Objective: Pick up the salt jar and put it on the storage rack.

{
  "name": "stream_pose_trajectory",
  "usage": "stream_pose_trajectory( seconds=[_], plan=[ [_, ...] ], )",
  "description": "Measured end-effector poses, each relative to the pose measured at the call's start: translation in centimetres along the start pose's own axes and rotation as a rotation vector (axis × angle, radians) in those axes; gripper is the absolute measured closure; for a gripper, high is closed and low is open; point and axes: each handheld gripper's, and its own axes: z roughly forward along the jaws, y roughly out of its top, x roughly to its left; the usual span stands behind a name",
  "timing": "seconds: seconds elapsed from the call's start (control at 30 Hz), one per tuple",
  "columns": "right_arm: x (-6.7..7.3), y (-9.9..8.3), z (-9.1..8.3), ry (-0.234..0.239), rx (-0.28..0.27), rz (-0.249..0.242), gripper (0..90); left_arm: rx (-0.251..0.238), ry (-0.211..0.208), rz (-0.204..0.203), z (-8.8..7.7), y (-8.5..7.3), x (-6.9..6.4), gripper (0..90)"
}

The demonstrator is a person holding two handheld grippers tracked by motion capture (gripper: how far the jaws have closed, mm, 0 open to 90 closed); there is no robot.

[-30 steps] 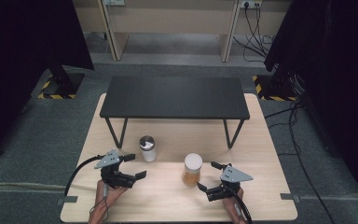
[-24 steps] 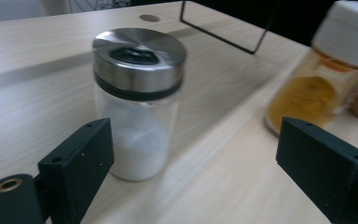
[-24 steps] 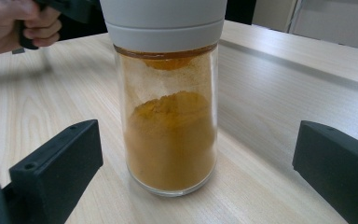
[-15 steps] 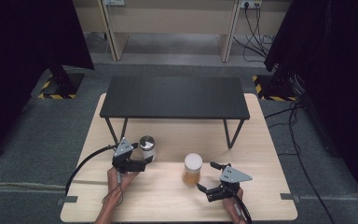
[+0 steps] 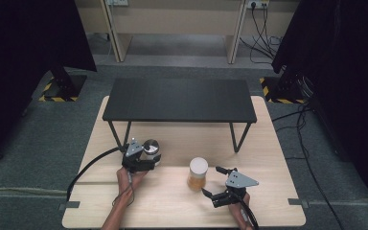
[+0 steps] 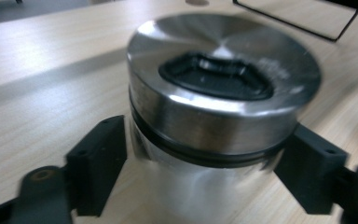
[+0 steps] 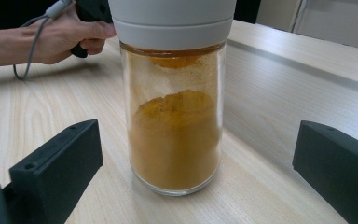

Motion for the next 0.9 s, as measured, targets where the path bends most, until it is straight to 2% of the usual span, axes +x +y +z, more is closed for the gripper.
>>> stream_pose_trajectory(
  seconds=[0.07, 0.43, 0.67, 0.9],
  plan=[
    [0.0, 0.0, 0.0, 0.000, -0.002, 0.000, 1.5, -0.013, 0.011, 0.022, 0.1, -0.4, -0.3, 30.3],
    [0.0, -0.1, 0.0, 0.000, -0.004, 0.003, 1.5, -0.030, 0.041, 0.025, 0.0, -0.8, -1.2, 31.2],
    [0.0, 0.0, 0.0, -0.001, -0.002, 0.001, 1.5, -0.004, 0.023, 0.016, -0.4, -0.3, -1.0, 31.4],
    [0.0, 0.0, 0.0, -0.001, -0.003, 0.003, 1.5, -0.017, -0.003, -0.003, -1.6, -0.2, -0.9, 31.4]
  ],
)
